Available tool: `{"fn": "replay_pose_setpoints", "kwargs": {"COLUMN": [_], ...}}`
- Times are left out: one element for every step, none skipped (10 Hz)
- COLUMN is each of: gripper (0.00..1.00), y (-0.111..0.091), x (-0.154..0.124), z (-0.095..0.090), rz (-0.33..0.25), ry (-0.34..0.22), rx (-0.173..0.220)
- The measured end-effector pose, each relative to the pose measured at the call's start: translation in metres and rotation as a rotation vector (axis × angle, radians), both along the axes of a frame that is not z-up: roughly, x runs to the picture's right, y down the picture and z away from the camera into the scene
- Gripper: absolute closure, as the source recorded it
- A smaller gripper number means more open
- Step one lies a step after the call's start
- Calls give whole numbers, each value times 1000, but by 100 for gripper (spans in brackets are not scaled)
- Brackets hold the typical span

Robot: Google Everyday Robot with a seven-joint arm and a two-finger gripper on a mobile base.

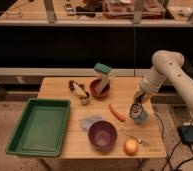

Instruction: Place brush in plastic cup

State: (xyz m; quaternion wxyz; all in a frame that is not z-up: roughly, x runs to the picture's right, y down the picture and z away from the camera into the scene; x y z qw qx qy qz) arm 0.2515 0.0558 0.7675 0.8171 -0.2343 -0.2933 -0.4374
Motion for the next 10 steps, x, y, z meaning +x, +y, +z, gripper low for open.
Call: {"fn": "replay_pose_setpoints", "kwargs": {"gripper": [100,100,100,100,100,100,100,100,100,100], "y": [5,9,15,22,27,35,43,49,57,60], "x": [9,14,21,28,32,36,38,41,44,46], "z": [10,21,30,38,45,53,60,64,63,61], "rz": [10,21,35,47,57,64,68,73,77,79], "ry": [13,21,28,33,35,36,35,34,29,27], "rx": [-16,-29,-39,-45,-42,-41,-42,-39,-40,-36]}}
